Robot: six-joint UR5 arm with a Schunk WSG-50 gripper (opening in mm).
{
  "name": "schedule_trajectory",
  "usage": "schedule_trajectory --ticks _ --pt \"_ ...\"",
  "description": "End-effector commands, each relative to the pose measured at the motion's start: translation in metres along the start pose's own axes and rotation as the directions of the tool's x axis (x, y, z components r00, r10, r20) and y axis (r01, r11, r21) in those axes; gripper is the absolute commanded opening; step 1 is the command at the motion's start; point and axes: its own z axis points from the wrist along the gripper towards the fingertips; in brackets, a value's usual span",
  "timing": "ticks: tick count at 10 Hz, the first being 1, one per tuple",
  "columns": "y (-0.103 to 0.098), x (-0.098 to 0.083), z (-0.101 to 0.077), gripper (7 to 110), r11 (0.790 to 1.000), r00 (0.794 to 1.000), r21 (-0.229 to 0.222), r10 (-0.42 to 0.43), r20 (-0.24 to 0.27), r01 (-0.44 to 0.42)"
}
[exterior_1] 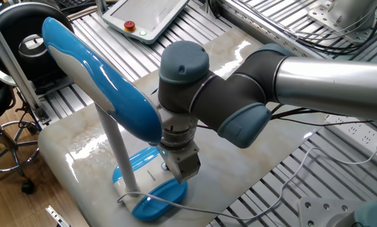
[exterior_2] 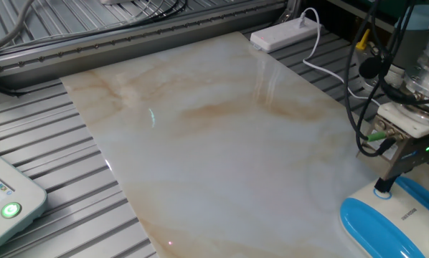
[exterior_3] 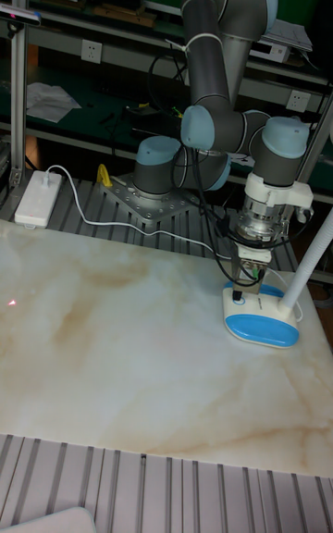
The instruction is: Turn on the desk lamp by pressing the button
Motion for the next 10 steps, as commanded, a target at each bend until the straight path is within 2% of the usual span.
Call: schedule_trajectory --ticks 1,3,5,6,8,10 --pt "0.001 -0.002 0.003 7 1.0 1.0 -0.001 0.011 0.009 -0.011" --pt "0.0 0.001 0.001 7 1.0 1.0 0.002 0.009 0.011 -0.01" --pt "0.003 0.007 -0.007 7 1.0 1.0 -0.016 0.013 -0.003 -0.013" --pt "0.004 0.017 -0.007 7 1.0 0.999 -0.018 0.014 -0.049 -0.015" --pt "0.001 0.025 0.008 7 0.999 0.992 0.016 0.032 -0.121 -0.03" --pt "0.001 0.023 0.002 7 0.999 0.991 0.018 0.041 -0.125 -0.039"
